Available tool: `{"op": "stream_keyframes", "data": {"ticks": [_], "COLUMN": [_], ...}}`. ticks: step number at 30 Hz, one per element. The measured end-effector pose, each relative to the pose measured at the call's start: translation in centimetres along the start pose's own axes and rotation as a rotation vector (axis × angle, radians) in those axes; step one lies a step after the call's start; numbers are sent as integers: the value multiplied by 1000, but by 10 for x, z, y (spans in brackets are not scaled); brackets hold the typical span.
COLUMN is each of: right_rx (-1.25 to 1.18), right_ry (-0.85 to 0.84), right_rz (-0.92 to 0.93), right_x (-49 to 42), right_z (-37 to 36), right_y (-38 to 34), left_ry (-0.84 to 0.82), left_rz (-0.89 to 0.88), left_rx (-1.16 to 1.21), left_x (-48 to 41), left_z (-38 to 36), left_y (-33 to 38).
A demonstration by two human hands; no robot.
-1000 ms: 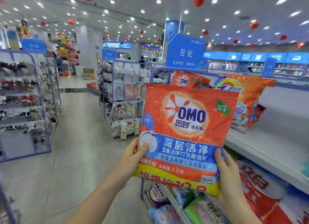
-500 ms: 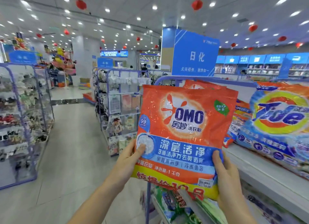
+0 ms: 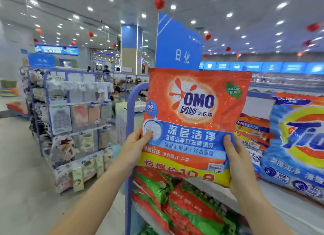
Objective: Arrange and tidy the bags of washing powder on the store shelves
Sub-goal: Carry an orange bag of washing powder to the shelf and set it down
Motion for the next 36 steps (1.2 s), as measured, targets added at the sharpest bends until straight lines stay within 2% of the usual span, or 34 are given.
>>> {"op": "stream_keyframes", "data": {"ticks": [5,11,14,16,20,22,25,28,32,36], "right_rx": [48,194,268,352,496,540,408,236,334,278], "right_ry": [185,478,528,544,490,440,459,583,716,791], "right_rz": [113,195,206,146,-36,-71,-66,-182,-55,44], "right_x": [-44,-78,-82,-85,-93,-96,-101,-113,-123,-126], "right_z": [-28,-49,-55,-58,-59,-60,-64,-59,-60,-57], "right_y": [0,3,4,11,40,49,52,60,52,54], "left_ry": [-190,-286,-284,-284,-198,-127,-146,-188,-212,-184], "left_rz": [48,127,133,156,249,271,182,124,134,156], "left_rx": [101,189,235,252,230,229,126,25,-6,-3], "left_x": [-90,-161,-179,-182,-180,-178,-177,-174,-177,-176], "left_z": [4,-11,-17,-17,-6,2,4,1,-2,-1], "left_y": [-35,-67,-79,-89,-121,-135,-138,-130,-135,-142]}}
Point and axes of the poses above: each hand's wrist, its own x-axis away from the middle knuckle, its own z-axis out of the back of the hand, y = z × x, the point moved 5 cm from there along -x, towards the middle knuckle, and after that the axes turned 10 degrees about -z, right-handed, at the moved point
